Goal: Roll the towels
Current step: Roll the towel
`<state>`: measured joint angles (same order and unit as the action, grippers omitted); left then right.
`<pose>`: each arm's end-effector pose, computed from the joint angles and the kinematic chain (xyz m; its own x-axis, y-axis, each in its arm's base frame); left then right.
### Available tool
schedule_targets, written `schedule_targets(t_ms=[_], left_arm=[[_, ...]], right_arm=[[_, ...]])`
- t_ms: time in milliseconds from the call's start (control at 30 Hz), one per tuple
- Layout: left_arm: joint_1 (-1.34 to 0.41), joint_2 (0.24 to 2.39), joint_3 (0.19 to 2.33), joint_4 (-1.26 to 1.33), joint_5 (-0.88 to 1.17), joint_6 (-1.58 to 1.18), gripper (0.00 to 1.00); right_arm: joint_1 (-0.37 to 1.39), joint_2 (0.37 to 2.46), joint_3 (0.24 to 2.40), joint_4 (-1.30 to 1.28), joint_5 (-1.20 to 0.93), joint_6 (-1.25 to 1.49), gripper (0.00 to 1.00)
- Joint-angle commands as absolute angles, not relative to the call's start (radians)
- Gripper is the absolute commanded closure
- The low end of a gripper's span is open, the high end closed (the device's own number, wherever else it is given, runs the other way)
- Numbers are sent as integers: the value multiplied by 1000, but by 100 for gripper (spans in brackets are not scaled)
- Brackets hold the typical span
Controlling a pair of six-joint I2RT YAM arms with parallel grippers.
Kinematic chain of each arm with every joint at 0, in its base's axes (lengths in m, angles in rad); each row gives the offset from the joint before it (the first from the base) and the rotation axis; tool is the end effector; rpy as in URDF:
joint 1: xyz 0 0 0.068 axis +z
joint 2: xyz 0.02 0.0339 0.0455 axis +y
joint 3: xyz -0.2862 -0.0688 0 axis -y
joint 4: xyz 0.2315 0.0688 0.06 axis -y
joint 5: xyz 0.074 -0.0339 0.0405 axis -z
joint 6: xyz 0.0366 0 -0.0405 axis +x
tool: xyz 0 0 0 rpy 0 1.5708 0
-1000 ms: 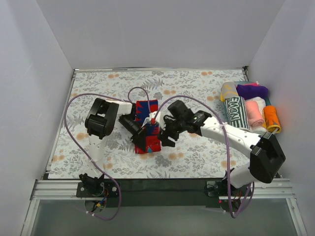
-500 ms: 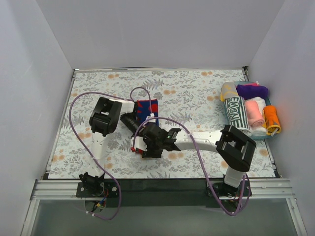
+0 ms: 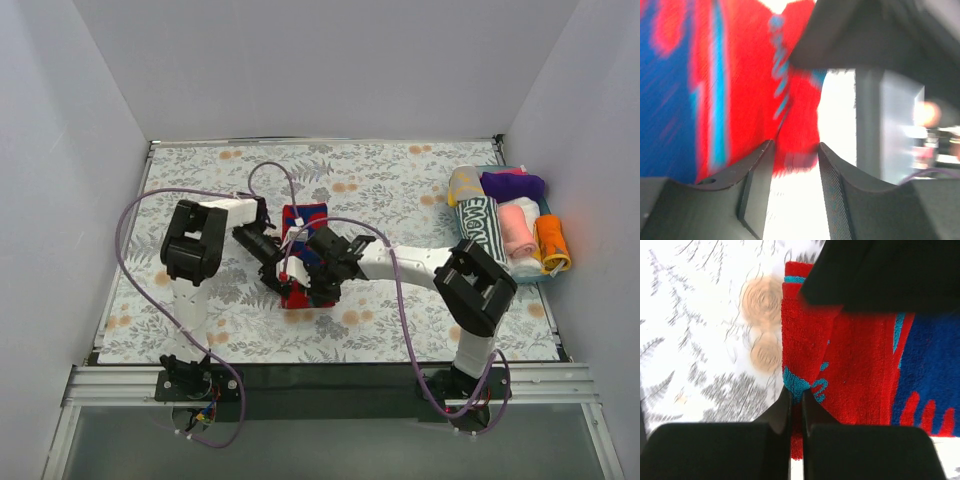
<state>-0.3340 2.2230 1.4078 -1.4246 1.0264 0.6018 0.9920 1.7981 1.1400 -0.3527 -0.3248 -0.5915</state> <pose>0.3095 -0.1405 0.1407 -0.7985 0.5874 0.1314 0.1463 0.4011 -0.9043 0.1883 0.3095 0.2061 0.1094 -0.7987 -0.5917 -0.9940 -0.0829 -0.0718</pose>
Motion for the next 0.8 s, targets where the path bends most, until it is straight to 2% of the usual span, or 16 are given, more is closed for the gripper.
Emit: schedule_targets(t_ms=[0, 167, 233, 333, 400, 500, 567, 600, 700, 767], left_arm=[[-227, 2073, 1382, -1272, 931, 626, 62], [-37, 1953, 1342, -1181, 931, 574, 61], [43, 1886, 1284, -1051, 867, 451, 61], [57, 1705, 1152, -967, 832, 396, 60], [49, 1506, 1023, -908, 825, 384, 57], [-136, 1224, 855, -787, 714, 368, 51], [-240, 1119, 781, -684, 622, 329, 45], [-352, 1041, 731, -633, 594, 319, 44], [-560, 1005, 678, -563, 472, 305, 42], [-641, 1020, 647, -535, 425, 311, 42]], right_arm=[[937, 1831, 1203, -598, -547, -606, 99], [887, 1865, 1255, -669, -666, -575, 99], [870, 1887, 1296, -687, -738, -551, 99], [827, 1989, 1366, -764, -851, -525, 99], [796, 2046, 1417, -816, -897, -519, 99], [762, 2131, 1482, -887, -1014, -517, 99], [750, 2170, 1511, -907, -1025, -508, 99], [747, 2181, 1516, -910, -1037, -503, 99], [732, 2223, 1534, -925, -1071, -494, 99], [720, 2256, 1542, -945, -1086, -492, 99]])
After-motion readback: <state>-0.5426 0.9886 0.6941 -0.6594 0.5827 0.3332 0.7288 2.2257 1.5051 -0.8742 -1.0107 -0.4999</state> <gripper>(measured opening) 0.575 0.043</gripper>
